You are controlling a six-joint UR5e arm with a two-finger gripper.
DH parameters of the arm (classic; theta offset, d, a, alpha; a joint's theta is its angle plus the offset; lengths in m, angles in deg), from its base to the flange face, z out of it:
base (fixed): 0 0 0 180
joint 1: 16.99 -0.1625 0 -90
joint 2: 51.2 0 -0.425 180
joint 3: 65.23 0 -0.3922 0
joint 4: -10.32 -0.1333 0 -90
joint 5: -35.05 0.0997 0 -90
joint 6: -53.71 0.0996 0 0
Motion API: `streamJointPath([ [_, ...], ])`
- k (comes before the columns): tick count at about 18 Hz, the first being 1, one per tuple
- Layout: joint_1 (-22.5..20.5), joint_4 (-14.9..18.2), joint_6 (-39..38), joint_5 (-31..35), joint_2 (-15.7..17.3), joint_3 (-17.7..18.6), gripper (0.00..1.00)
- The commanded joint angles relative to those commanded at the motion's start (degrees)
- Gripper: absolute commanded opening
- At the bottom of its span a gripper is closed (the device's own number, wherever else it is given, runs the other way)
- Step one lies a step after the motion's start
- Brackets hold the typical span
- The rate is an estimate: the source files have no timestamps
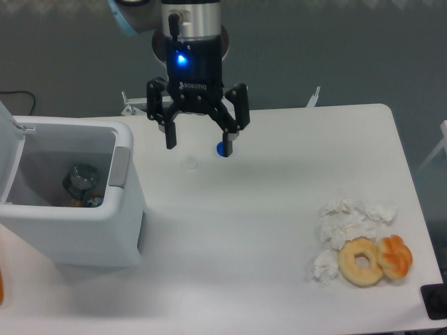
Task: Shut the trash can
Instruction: 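Raise the open gripper and swing it toward the trash can lid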
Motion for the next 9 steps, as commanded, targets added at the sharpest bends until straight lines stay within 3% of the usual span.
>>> streamJointPath([
  [9, -0.09, 0.0, -1.84, -1.23, 0.09, -0.09, 1.0],
])
